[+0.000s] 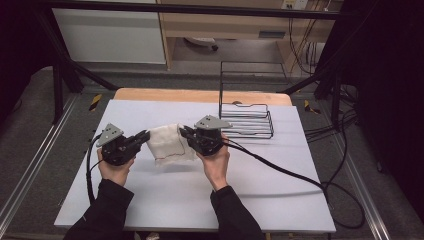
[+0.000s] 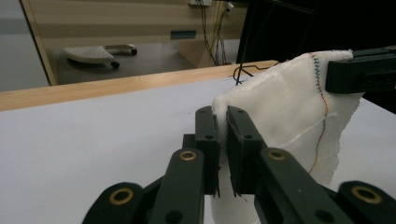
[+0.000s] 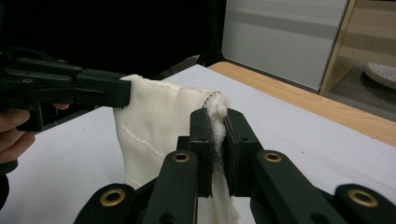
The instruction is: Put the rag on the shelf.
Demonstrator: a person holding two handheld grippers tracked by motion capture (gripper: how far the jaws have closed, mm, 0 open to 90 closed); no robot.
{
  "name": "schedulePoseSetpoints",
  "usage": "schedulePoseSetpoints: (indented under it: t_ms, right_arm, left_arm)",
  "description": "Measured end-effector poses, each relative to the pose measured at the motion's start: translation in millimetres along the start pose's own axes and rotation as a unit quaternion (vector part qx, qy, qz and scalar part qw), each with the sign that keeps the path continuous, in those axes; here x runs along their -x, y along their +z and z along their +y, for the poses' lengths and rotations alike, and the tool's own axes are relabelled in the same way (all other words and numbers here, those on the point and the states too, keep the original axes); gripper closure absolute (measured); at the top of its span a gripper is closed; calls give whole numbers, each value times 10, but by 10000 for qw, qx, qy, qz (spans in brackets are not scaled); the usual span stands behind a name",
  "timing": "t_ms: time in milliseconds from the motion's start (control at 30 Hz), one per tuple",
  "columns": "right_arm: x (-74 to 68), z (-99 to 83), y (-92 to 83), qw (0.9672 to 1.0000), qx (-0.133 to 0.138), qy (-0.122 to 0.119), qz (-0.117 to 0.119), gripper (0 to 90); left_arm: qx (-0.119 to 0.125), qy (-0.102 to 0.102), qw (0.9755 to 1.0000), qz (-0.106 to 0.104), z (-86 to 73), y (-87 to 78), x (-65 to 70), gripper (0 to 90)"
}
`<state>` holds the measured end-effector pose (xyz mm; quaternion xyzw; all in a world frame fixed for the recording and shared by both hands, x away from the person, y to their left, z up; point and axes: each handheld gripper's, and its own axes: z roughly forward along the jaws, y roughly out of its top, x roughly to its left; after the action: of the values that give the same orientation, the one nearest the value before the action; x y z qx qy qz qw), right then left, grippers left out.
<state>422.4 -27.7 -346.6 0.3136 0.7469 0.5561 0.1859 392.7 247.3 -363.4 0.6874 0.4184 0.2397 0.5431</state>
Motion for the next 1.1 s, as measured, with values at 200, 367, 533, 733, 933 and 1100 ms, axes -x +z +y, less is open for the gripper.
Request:
schedulePoseSetpoints:
  t_ms: [200, 367, 533, 733, 933, 1100]
  right_arm:
    - [-9, 20, -77, 9999, 102, -33, -27, 830]
    - [4, 32, -156, 9998, 216, -18, -49, 830]
    - [15, 54, -245, 9994, 321, -44, -80, 830]
    - [11, 98, -350, 9989, 458, -84, -108, 830]
    - [34, 164, -472, 9980, 587, -119, -182, 830]
    - [73, 197, -583, 9971, 712, -120, -235, 830]
  left_arm:
    - [115, 23, 9999, -41, 43, -27, 57, 834]
    - [226, 50, 9997, -100, 89, -51, 126, 835]
    - [307, 118, 9994, -112, 126, -61, 201, 835]
    - [401, 130, 9990, -171, 193, -69, 263, 835]
    - [474, 170, 9985, -205, 290, -37, 347, 835]
    - [551, 183, 9979, -277, 365, 15, 421, 835]
